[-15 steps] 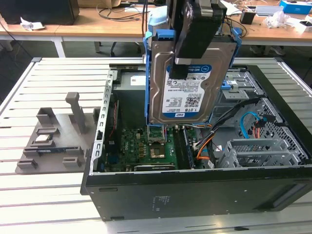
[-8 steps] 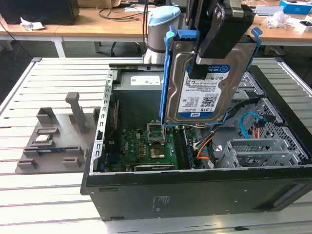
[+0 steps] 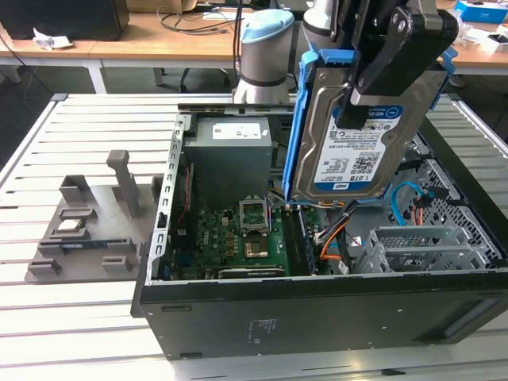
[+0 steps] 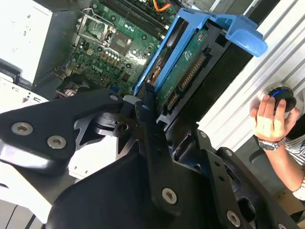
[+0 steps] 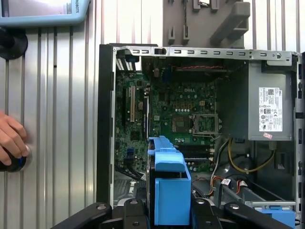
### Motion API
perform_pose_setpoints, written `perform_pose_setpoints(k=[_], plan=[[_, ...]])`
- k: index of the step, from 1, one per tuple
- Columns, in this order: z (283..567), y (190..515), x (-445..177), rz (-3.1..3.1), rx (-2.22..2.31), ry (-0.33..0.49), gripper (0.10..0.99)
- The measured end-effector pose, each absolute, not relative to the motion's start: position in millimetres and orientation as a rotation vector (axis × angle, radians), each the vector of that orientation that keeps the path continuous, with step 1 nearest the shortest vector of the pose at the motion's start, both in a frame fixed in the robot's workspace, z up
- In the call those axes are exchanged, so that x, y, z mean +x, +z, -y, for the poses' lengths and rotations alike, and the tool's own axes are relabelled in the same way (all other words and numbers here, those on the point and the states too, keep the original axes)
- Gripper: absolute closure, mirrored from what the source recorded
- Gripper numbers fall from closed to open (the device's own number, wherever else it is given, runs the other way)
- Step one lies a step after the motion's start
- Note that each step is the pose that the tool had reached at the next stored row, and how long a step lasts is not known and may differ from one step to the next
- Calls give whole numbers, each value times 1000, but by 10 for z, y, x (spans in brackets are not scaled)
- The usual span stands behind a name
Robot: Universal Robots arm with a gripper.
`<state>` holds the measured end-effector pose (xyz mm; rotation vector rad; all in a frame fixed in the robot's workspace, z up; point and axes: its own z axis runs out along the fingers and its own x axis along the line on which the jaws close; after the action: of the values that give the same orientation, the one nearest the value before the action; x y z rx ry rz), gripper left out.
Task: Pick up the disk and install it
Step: 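Pick up the disk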
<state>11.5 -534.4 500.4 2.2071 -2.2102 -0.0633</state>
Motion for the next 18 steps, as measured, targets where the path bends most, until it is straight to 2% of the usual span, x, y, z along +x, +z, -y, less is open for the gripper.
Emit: perform_pose_setpoints(k=[18], plan=[[5344, 4993, 615, 2210, 2207, -64, 722]])
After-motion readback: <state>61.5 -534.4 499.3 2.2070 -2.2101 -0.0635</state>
